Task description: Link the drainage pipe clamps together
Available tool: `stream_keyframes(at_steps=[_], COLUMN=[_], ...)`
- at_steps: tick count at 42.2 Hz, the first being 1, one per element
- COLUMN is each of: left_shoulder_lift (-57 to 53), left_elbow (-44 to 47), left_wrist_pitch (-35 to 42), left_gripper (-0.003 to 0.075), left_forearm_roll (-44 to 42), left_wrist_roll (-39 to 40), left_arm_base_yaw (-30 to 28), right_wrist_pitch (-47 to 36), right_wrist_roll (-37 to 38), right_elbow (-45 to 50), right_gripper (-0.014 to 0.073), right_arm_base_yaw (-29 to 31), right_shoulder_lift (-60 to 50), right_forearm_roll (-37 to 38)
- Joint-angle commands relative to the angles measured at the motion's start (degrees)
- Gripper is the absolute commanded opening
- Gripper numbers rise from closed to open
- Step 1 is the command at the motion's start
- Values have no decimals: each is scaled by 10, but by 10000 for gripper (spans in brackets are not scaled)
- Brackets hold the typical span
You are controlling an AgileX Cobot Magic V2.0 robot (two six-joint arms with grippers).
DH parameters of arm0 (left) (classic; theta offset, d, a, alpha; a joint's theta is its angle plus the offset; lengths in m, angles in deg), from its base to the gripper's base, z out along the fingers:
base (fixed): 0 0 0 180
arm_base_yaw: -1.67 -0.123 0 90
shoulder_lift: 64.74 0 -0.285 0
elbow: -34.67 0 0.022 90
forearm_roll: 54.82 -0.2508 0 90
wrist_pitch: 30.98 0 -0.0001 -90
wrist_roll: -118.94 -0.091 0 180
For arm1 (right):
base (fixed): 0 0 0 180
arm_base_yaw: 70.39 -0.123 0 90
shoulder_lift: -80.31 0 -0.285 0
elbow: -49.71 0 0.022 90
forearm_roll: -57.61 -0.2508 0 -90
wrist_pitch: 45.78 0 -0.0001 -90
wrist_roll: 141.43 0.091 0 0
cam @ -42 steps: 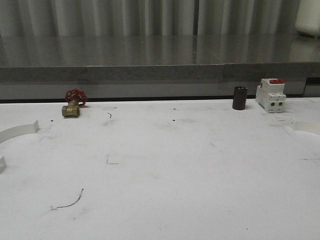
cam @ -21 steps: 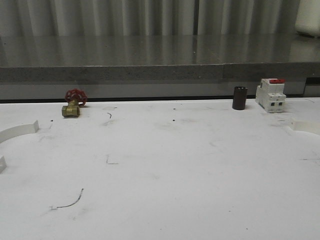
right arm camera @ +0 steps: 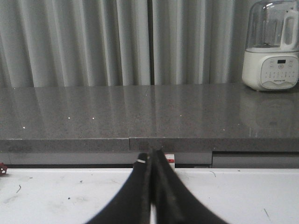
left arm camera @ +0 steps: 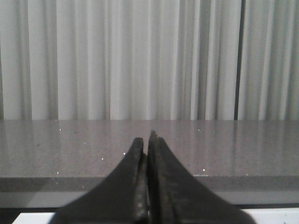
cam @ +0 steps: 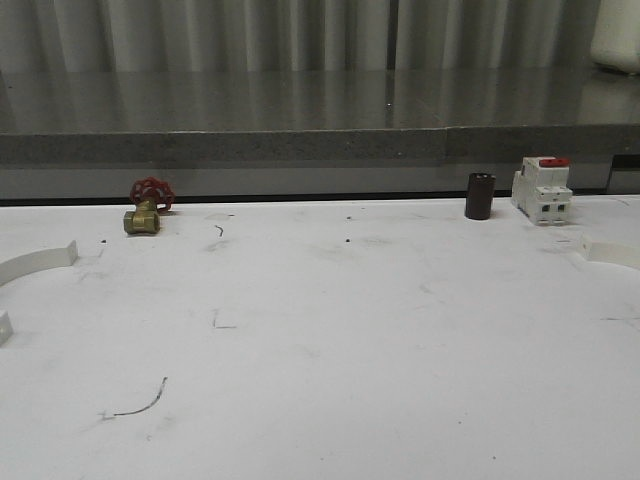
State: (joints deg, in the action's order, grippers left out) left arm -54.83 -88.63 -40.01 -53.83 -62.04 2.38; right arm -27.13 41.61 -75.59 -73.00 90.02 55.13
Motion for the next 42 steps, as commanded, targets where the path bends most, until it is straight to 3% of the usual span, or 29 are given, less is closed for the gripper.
stream_keyframes(at_steps=[1,10,24,36,40,42], left_shoulder_lift=[48,158,272,337,350,359], left_elbow=[-80,-180,-158,-149,-149,-149], left_wrist_pitch=[-12,-129,-151,-154,-154,-153], left_gripper=[-20,-20,-20,-20,-11,35], left_forearm_roll=[-2,-2,-2,-2,-2,-2], left_wrist_roll=[2,2,2,2,2,2], left_arm_base_yaw=[4,4,4,4,4,4], right_wrist_pitch=[-3,56,157,167,181,185], right_wrist_roll=[-4,-4,-4,-4,-4,-4], right_elbow=[-75,-166,-170,-170,-170,-170], right_gripper=[-69,-69,-69,-64,-1,76], right_arm_base_yaw=[3,3,3,3,3,3], right_shoulder_lift=[49,164,310,383,401,410], right_forearm_roll=[3,3,3,3,3,3])
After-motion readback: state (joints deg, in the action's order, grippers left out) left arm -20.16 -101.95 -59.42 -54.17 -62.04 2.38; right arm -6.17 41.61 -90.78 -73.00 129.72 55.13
